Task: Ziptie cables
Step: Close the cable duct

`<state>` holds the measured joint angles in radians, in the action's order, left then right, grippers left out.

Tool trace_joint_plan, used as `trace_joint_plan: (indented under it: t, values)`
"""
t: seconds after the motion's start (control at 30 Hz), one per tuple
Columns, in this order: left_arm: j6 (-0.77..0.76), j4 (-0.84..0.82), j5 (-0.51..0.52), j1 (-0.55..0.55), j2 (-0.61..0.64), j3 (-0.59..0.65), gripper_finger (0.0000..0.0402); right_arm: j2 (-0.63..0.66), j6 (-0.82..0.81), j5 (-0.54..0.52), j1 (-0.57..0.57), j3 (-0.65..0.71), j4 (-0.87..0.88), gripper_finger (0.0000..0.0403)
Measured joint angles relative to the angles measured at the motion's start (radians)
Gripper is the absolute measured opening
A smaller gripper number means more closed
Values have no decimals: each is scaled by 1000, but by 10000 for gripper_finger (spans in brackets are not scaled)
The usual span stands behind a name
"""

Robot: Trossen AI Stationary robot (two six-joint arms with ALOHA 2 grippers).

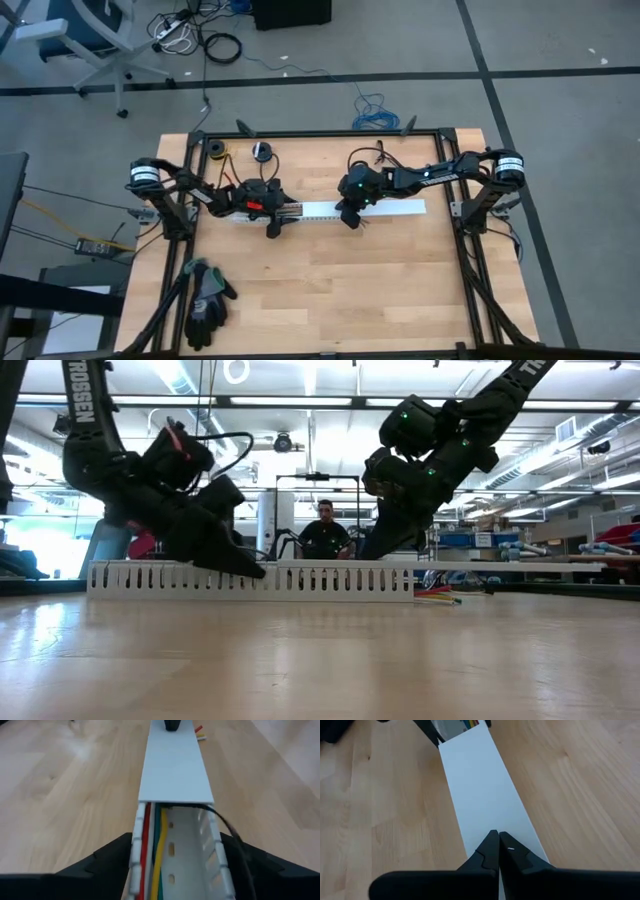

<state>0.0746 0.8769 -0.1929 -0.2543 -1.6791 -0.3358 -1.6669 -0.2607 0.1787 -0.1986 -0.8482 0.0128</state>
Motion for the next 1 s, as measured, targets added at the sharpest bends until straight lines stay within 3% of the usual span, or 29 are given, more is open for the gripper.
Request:
trace_joint_plan:
  t: [0.63, 1.0]
  values:
    - [-2, 54, 15, 0, 4, 38, 270, 0, -3, -3, 0, 1, -13, 0]
    - [-2, 53, 15, 1, 4, 38, 226, 0, -3, -3, 0, 1, -16, 0]
